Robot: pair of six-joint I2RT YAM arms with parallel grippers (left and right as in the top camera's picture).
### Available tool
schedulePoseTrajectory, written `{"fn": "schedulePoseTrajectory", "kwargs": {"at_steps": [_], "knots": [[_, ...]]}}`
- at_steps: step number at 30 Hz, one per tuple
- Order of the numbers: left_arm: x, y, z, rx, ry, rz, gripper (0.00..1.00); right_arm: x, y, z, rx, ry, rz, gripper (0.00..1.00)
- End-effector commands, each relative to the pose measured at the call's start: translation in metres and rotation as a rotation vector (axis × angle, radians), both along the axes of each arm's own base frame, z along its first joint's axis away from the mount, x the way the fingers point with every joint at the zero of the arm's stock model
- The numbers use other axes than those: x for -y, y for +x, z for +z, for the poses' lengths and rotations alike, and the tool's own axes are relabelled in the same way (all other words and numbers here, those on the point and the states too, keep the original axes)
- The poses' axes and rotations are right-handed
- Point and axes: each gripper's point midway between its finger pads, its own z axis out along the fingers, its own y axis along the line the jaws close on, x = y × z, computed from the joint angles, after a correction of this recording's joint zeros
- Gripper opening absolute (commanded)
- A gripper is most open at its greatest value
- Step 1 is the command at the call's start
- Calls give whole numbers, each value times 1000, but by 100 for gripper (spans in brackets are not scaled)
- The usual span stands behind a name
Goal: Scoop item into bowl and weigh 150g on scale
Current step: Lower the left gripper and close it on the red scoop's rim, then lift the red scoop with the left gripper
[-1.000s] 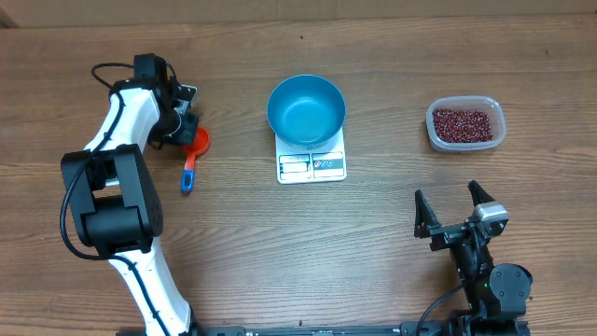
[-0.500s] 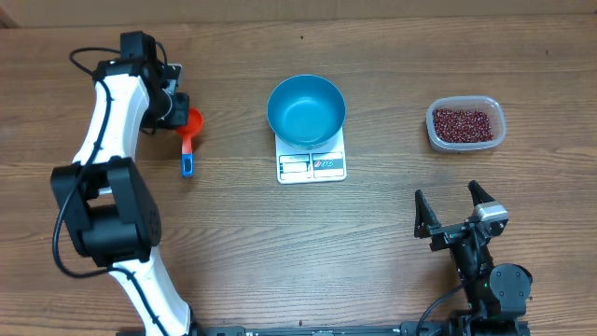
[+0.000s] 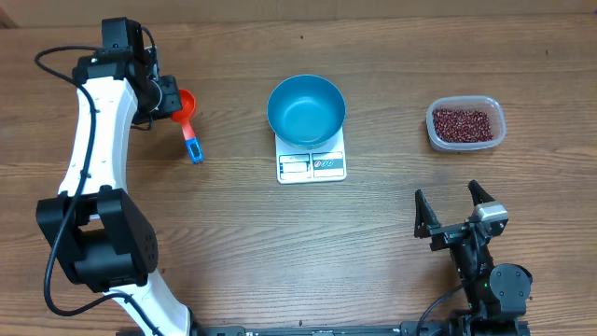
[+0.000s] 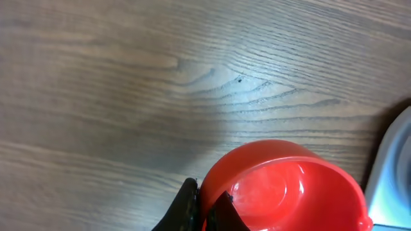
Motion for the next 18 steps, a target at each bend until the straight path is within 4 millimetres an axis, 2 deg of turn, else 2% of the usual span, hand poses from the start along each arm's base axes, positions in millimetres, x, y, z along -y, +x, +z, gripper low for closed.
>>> {"fn": "schedulePoseTrajectory", "kwargs": {"at_steps": [1,18], "knots": [[0,0,20,33,-41,130,4,1,0,-3,1,-2,-3,100],[9,-13,15,-26,-113,201,4,1,0,-3,0,-2,-3,100]]}}
